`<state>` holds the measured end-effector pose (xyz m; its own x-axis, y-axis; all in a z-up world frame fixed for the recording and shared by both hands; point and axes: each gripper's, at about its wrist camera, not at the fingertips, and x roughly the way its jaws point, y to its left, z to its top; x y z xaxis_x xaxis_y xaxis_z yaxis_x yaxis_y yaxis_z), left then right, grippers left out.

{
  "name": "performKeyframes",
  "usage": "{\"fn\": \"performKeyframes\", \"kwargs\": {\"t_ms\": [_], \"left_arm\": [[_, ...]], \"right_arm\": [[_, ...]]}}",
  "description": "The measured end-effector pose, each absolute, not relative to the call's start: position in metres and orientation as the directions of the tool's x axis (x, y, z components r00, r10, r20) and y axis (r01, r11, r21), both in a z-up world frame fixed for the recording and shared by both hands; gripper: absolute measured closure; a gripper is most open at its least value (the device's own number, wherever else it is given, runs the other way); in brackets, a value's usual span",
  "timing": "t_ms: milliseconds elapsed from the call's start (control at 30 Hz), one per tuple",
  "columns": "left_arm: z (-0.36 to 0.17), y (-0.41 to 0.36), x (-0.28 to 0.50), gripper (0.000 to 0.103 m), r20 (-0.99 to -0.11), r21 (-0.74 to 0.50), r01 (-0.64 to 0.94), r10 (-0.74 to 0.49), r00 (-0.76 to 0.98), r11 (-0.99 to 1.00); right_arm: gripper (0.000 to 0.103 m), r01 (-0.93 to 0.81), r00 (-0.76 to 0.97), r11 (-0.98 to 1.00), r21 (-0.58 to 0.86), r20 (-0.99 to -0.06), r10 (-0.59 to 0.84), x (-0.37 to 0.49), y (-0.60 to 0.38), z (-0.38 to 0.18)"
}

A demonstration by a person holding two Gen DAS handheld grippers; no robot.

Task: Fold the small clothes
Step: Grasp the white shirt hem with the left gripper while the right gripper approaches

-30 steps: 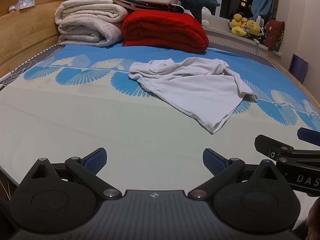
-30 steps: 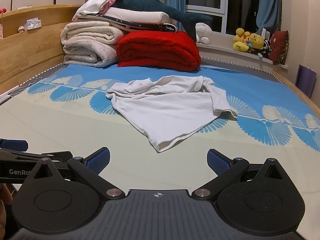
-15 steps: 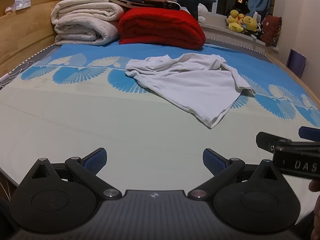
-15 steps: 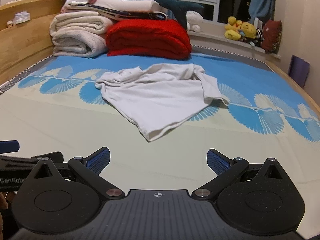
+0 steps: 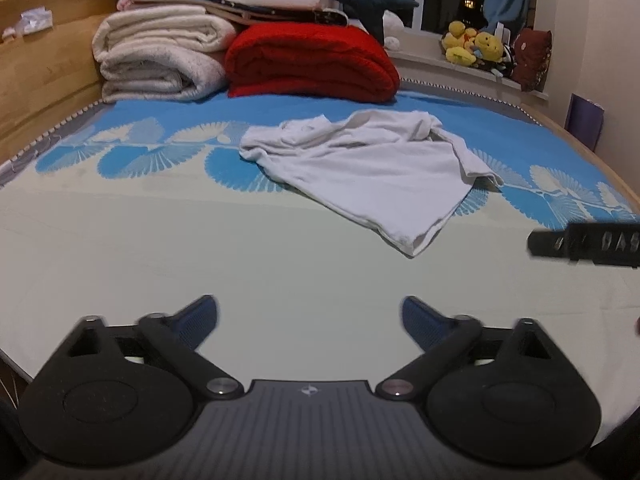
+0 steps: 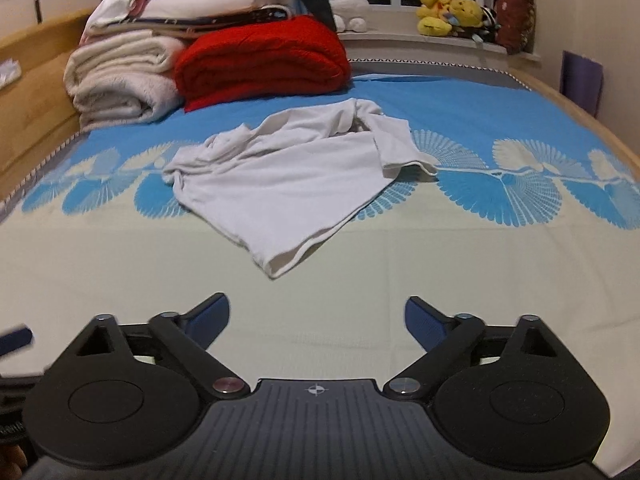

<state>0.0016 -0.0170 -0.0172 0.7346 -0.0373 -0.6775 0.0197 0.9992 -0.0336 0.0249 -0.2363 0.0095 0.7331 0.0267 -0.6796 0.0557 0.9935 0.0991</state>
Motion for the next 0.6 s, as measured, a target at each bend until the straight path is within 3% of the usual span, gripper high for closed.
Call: {"fn": "performKeyframes", "kwargs": {"t_ms": [67, 133, 300, 400, 467, 600], "left_arm": [[-0.021, -0.02, 0.012, 0.03, -0.708, -0.041, 0.033, -0.052, 0.704, 0.999], [-0.026, -0.027, 0.027, 0.033, -0.739, -0.056, 0.039, -0.067, 0.67, 0.998], [-0.043, -0.057, 0.081, 0.032, -0.759, -0.059, -0.008, -0.04, 0.65, 0.998], [-0.062, -0.073, 0.124, 0.026, -0.774, -0.095, -0.074, -0.027, 0.633, 0.993], [-0.074, -0.079, 0.151, 0.018, -0.783, -0.135, -0.147, -0.015, 0.621, 0.98], [-0.1, -0.081, 0.2, 0.018, -0.811, -0.303, -0.308, -0.074, 0.581, 0.902]], "right_arm": [[0.022, 0.082, 0.742, 0.989, 0.125, -0.67, 0.023, 0.028, -0.247, 0.011], [0.023, 0.106, 0.747, 0.983, 0.15, -0.665, 0.021, 0.03, -0.256, 0.012], [0.015, 0.153, 0.763, 0.981, 0.122, -0.646, -0.039, 0.027, -0.272, 0.016], [0.015, 0.152, 0.765, 0.981, 0.124, -0.643, -0.038, 0.026, -0.282, 0.015], [0.016, 0.138, 0.764, 0.975, 0.177, -0.645, 0.008, 0.026, -0.291, 0.014], [0.017, 0.132, 0.755, 0.965, 0.226, -0.654, 0.05, 0.028, -0.305, 0.008]]}}
